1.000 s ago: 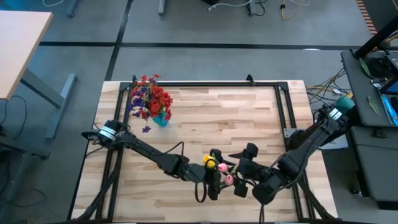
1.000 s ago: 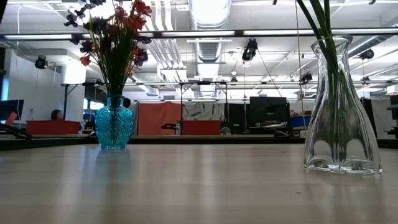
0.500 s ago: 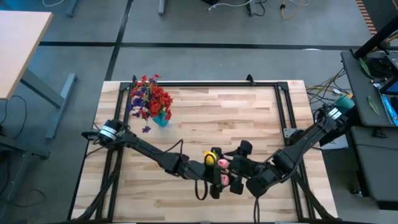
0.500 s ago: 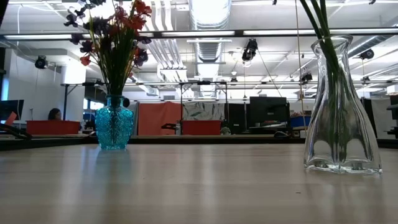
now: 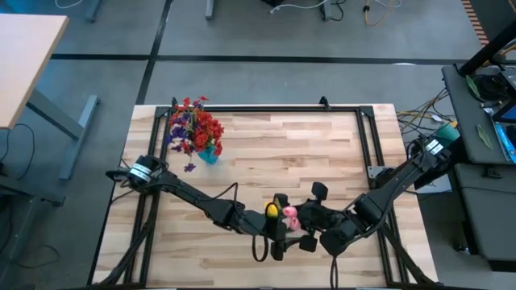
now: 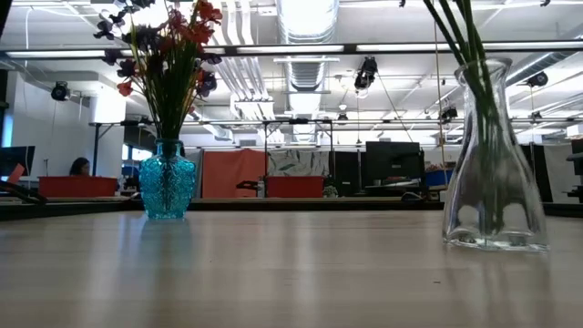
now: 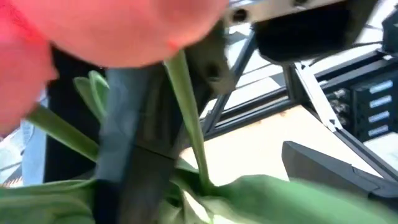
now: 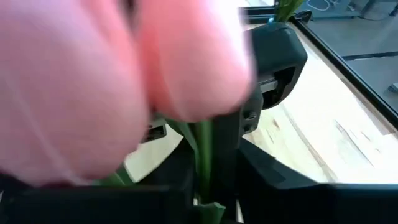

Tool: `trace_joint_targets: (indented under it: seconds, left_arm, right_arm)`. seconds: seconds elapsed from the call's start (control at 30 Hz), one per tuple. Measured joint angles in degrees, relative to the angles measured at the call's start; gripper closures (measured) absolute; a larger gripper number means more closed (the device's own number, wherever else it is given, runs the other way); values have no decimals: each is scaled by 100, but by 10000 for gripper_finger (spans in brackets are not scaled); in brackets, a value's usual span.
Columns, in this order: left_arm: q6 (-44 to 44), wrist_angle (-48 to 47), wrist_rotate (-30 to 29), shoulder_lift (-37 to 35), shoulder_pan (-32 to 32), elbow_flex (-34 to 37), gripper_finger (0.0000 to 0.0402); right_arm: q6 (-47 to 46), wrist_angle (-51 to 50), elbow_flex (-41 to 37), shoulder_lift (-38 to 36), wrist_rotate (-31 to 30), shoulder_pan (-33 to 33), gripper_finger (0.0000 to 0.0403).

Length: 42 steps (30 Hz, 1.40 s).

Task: Sort flowers into vase by color
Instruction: Put the pink tulip into the transparent vase

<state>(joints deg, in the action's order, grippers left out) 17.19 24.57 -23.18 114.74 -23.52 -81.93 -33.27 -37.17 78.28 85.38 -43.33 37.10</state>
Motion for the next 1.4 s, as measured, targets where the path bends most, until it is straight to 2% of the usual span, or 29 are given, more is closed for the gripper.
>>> trace_joint_targets:
  seconds: [0.1, 0.27, 0.47, 0.73, 0.93, 1.27, 1.4]
  left_arm:
    - [84, -13, 50, 0, -21, 0, 65]
    - [168, -39, 57, 0, -47, 0, 65]
    - [-221, -23, 90, 0, -43, 0, 65]
    - [-268, -291, 192, -11, -54, -2, 65]
    - [-339, -800, 214, -123, -58, -28, 65]
    - [-275, -795, 522, -205, -48, -7, 65]
    - [-269, -852, 580, -208, -32, -7, 45]
  right_arm:
    - [32, -4, -6, -8, 71, 10, 349]
    - [0, -17, -15, -8, 44, 18, 346]
    - [-487, -175, -15, -11, -19, 9, 312]
    - [-597, -297, -56, -9, 26, 37, 336]
    - [-611, -241, -65, -8, 4, 72, 337]
    - [-614, -219, -63, -17, -28, 85, 337]
    - [-613, -240, -63, -19, -36, 85, 337]
